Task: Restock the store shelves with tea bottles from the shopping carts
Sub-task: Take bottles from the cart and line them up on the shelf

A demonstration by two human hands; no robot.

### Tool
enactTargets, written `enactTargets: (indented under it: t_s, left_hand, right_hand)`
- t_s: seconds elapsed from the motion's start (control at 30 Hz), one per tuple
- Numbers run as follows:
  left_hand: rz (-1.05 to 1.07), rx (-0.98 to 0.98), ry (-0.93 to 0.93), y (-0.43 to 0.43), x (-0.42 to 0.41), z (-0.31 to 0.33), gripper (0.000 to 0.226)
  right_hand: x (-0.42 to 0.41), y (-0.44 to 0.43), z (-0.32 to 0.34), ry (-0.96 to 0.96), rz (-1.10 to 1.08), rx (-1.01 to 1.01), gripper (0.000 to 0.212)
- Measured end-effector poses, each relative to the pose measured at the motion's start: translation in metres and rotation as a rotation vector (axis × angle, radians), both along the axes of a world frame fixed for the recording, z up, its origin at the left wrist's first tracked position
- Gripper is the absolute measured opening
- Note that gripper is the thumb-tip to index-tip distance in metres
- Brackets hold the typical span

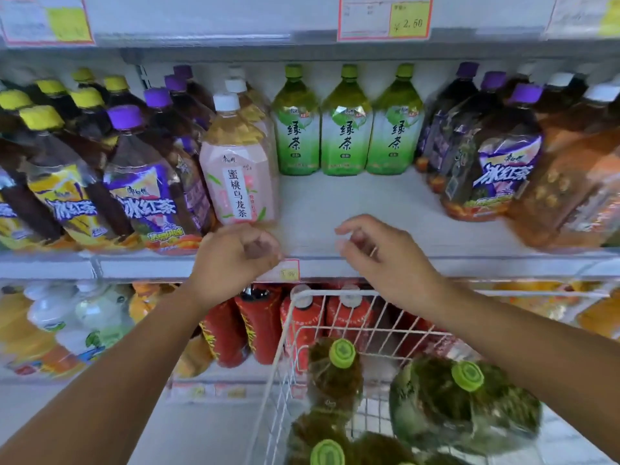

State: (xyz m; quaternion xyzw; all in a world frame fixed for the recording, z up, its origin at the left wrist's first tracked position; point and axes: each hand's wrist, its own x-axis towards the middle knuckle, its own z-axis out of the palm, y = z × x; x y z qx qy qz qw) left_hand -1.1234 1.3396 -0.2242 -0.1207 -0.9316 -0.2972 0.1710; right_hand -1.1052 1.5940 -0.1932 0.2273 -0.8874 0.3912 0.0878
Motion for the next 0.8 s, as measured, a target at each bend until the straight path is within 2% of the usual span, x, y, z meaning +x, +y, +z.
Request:
enactTargets:
  t_s: [0.03,0.1,0.2,0.27,0.3,0.37,0.47,0.63,0.73,0.8]
  left_hand:
    - [-0.046,-0.003,0.03,-0.002,0.0,0.0,0.03]
    - [-0.167,0.006,0.059,-0.006,-0.002,0.001,0.04]
    - [-0.302,-0.057,0.135,-0.005,-0.002,0.001,0.039]
    - [-0.419,-0.093,0.177,0.002,0.002,-0.001,0.031]
    - [-0.494,-0.087,0.159,0.007,0.007,-0.001,0.029]
    - [-0.638,-0.084,0.009,0.016,0.018,0.0,0.033]
    - [-0.754,-0.169,-0.24,0.024,0.028,-0.005,0.066]
    - [-0.875,-0.234,-0.322,0.034,0.029,-0.002,0.103]
    - [-0.933,-0.035,-0.528,0.053,0.028,0.016,0.118]
    - [-0.93,0.135,-0.598,0.068,0.029,0.03,0.109]
  right_hand:
    - [0.015,-0.002,-0.001,-0.076,0.069,0.131,0.015]
    - [0.04,-0.008,-0.005,-0.211,0.138,0.406,0.026]
    - [0.067,-0.02,-0.016,-0.353,0.03,0.72,0.056]
    - [0.077,-0.031,-0.028,-0.407,-0.073,0.796,0.063]
    - [0.08,-0.036,-0.033,-0.408,-0.122,0.779,0.059]
    - [0.084,-0.04,-0.038,-0.423,-0.23,0.697,0.049]
    - [0.096,-0.035,-0.036,-0.492,-0.357,0.483,0.035]
    - [0.108,-0.022,0.008,-0.383,-0.352,0.234,0.021]
    - [0.104,-0.012,0.062,-0.356,-0.314,-0.034,0.027]
    - [0.097,-0.008,0.087,-0.339,-0.229,-0.118,0.025]
